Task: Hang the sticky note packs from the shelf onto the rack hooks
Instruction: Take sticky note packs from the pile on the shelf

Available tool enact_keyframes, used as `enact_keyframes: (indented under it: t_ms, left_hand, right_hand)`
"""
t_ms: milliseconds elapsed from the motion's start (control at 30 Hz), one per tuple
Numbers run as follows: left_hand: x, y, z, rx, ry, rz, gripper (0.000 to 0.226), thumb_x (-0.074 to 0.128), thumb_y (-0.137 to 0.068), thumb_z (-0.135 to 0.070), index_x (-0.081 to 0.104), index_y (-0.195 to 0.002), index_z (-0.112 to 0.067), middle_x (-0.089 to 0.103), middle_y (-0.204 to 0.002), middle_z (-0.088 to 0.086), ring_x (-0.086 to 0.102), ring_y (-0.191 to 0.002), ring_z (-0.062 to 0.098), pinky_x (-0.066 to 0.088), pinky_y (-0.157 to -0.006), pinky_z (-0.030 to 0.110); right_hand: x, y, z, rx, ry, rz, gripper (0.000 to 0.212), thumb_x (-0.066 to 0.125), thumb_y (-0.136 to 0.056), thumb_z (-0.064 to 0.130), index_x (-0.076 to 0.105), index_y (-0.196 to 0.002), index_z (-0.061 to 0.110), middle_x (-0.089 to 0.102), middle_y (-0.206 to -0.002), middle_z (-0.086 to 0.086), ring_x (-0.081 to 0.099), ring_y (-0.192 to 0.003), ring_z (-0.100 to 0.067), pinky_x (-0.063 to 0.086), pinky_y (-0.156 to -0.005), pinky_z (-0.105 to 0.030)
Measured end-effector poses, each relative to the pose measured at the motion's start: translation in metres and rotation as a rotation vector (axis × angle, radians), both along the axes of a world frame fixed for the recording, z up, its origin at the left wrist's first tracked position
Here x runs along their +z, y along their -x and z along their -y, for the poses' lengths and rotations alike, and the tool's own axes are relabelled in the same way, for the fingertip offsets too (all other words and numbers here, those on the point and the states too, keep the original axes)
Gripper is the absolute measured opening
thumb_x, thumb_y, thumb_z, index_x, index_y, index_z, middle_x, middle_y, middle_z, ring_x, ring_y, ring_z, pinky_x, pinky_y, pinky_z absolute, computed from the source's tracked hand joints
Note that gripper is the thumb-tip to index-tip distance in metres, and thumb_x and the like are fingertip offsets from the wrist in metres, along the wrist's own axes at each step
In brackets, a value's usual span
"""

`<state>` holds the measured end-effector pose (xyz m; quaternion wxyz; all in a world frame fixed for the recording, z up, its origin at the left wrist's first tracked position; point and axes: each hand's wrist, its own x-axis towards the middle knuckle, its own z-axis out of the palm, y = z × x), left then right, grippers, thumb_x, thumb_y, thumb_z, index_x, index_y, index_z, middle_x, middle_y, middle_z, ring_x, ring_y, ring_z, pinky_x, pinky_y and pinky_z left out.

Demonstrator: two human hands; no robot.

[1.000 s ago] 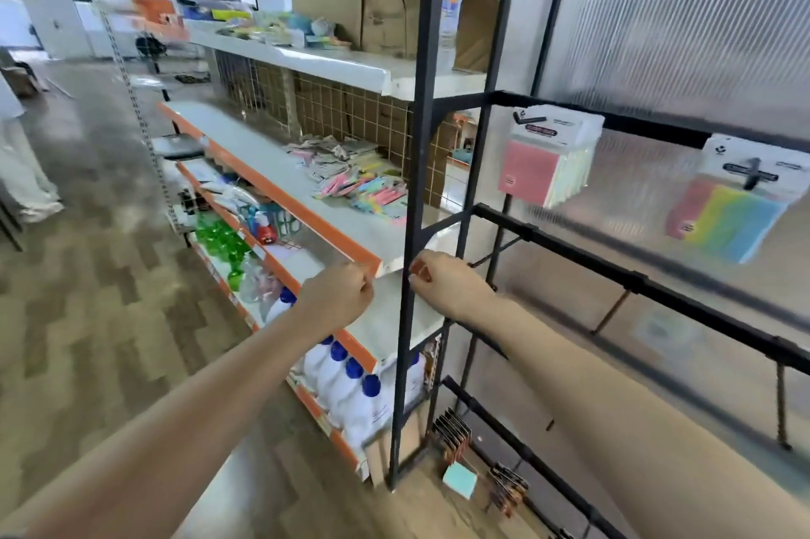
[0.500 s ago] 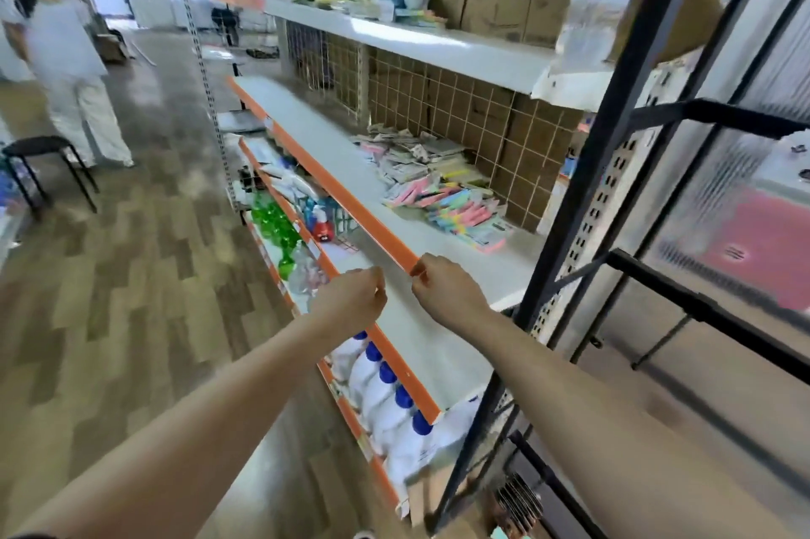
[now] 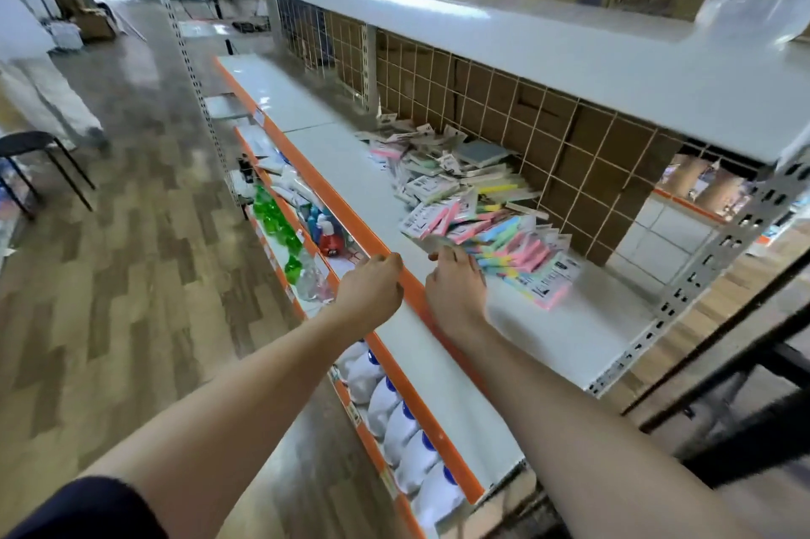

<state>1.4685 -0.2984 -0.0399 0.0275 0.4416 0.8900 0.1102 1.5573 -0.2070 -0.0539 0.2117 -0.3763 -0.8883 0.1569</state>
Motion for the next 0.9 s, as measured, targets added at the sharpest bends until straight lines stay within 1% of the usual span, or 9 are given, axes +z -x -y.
enact_keyframes:
  t_ms: [133, 233, 433, 567, 633, 733, 767, 833, 900]
  left_hand:
    - [-0.005, 0.023, -0.028, -0.023, -0.026, 0.054, 0.042, 0.047, -0.087, -0.011, 0.043, -0.129, -0.010, 0.051, -0.125, 0.015, 0.047, -0.116, 0.035, 0.044, -0.085, 0.042]
    - [-0.010, 0.041, -0.050, -0.074, -0.020, 0.055, 0.043, 0.049, -0.088, -0.011, 0.040, -0.130, -0.008, 0.047, -0.128, 0.014, 0.043, -0.119, 0.034, 0.044, -0.088, 0.044]
    - [-0.017, 0.077, -0.098, -0.214, -0.028, 0.057, 0.042, 0.051, -0.093, -0.026, 0.038, -0.130, -0.011, 0.042, -0.133, 0.011, 0.037, -0.126, 0.031, 0.039, -0.096, 0.044]
    - [-0.026, 0.096, -0.122, -0.310, 0.011, 0.015, 0.053, 0.054, -0.092, -0.029, 0.030, -0.138, -0.015, 0.040, -0.135, 0.010, 0.038, -0.127, 0.029, 0.039, -0.099, 0.041]
    - [-0.032, 0.104, -0.127, -0.373, 0.027, -0.042, 0.056, 0.052, -0.093, -0.024, 0.025, -0.141, -0.014, 0.038, -0.136, 0.011, 0.038, -0.127, 0.030, 0.040, -0.099, 0.040]
    - [-0.037, 0.123, -0.131, -0.471, 0.001, 0.026, 0.065, 0.055, -0.089, -0.029, 0.023, -0.143, -0.013, 0.037, -0.135, 0.013, 0.038, -0.126, 0.032, 0.041, -0.097, 0.041]
    - [-0.037, 0.130, -0.131, -0.500, -0.021, 0.065, 0.066, 0.056, -0.088, -0.031, 0.025, -0.143, -0.015, 0.039, -0.134, 0.012, 0.039, -0.125, 0.032, 0.042, -0.095, 0.042]
    - [-0.038, 0.146, -0.131, -0.542, -0.063, 0.117, 0.066, 0.056, -0.085, -0.031, 0.027, -0.143, -0.018, 0.042, -0.130, 0.011, 0.041, -0.122, 0.031, 0.043, -0.091, 0.042]
    - [-0.037, 0.159, -0.130, -0.554, -0.118, 0.155, 0.063, 0.055, -0.085, -0.029, 0.030, -0.142, -0.019, 0.047, -0.126, 0.011, 0.046, -0.118, 0.031, 0.044, -0.086, 0.042]
  right_hand:
    - [-0.008, 0.017, -0.023, -0.020, -0.064, 0.084, 0.040, 0.047, -0.089, 0.007, 0.047, -0.129, 0.010, 0.046, -0.134, -0.008, 0.038, -0.127, -0.027, 0.033, -0.104, -0.037]
    - [-0.011, 0.029, -0.041, -0.015, -0.133, 0.150, 0.044, 0.049, -0.089, 0.011, 0.045, -0.133, 0.009, 0.044, -0.136, -0.009, 0.036, -0.129, -0.027, 0.028, -0.108, -0.036]
    - [-0.013, 0.053, -0.067, -0.030, -0.217, 0.208, 0.034, 0.048, -0.092, 0.017, 0.052, -0.125, 0.009, 0.049, -0.128, -0.008, 0.042, -0.122, -0.028, 0.030, -0.104, -0.036]
    - [-0.016, 0.069, -0.072, -0.129, -0.211, 0.299, 0.042, 0.055, -0.088, 0.017, 0.047, -0.129, 0.010, 0.044, -0.137, -0.009, 0.043, -0.122, -0.031, 0.032, -0.104, -0.039]
    - [-0.015, 0.077, -0.068, -0.216, -0.256, 0.300, 0.041, 0.062, -0.084, 0.013, 0.054, -0.125, 0.008, 0.052, -0.132, -0.009, 0.053, -0.115, -0.031, 0.041, -0.097, -0.037]
    - [-0.014, 0.089, -0.064, -0.351, -0.360, 0.294, 0.037, 0.077, -0.071, 0.014, 0.068, -0.107, 0.011, 0.066, -0.114, -0.006, 0.066, -0.094, -0.026, 0.052, -0.081, -0.033]
    - [-0.015, 0.093, -0.063, -0.385, -0.346, 0.309, 0.040, 0.077, -0.071, 0.013, 0.066, -0.110, 0.013, 0.065, -0.118, -0.005, 0.065, -0.097, -0.026, 0.052, -0.083, -0.033]
    - [-0.019, 0.100, -0.063, -0.412, -0.270, 0.372, 0.052, 0.070, -0.077, 0.009, 0.053, -0.127, 0.015, 0.050, -0.136, -0.004, 0.054, -0.118, -0.026, 0.043, -0.099, -0.038]
    - [-0.025, 0.106, -0.064, -0.432, -0.256, 0.392, 0.057, 0.064, -0.081, 0.005, 0.044, -0.133, 0.017, 0.041, -0.141, -0.006, 0.043, -0.127, -0.029, 0.033, -0.106, -0.043]
